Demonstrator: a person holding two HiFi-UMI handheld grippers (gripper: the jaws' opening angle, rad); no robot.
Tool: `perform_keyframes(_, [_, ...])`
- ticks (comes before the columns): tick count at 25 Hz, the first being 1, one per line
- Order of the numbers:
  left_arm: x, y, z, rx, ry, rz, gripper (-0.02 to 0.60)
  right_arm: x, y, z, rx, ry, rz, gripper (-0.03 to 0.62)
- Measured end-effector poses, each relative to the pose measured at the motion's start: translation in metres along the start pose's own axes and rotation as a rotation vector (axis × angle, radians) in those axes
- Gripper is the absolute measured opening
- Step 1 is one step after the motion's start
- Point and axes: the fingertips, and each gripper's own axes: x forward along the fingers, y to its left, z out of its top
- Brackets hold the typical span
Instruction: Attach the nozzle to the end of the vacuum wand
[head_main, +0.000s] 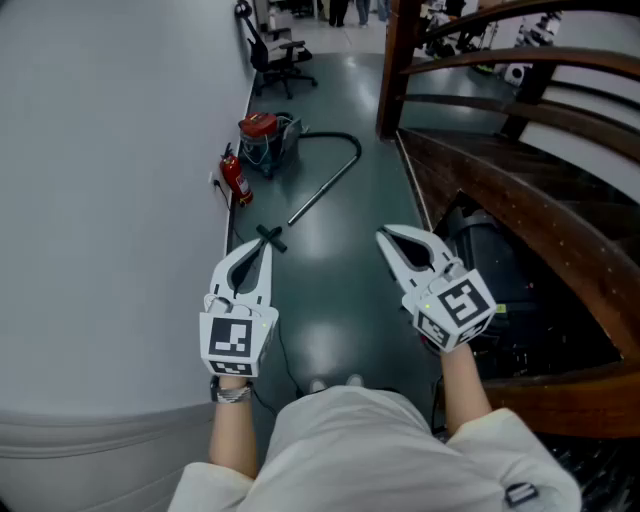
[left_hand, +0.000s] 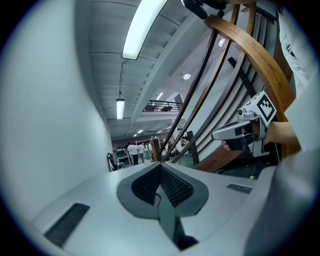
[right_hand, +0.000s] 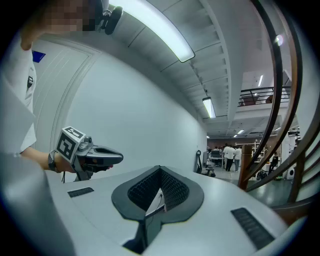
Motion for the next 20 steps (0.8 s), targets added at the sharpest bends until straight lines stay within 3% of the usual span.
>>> perform_keyframes(5, [0.005,0.0,0.0,0.001,0.0,0.001,-0.002,0.002,-0.005,-0.001,0.012,-0.004,-0.003,0.026])
perform_keyframes(11, [0.013,-0.002,0.0,0.003,0.006,0.004,-0.002,-0.003,-0.019,0.003,0.108,-0.061,0.017,0.028])
perform_keyframes(20, [0.029,-0.021,0.001,0.004,0.014,0.02,-0.002,-0.01,-0.035,-0.001,0.064,-0.055,0.059,0.028])
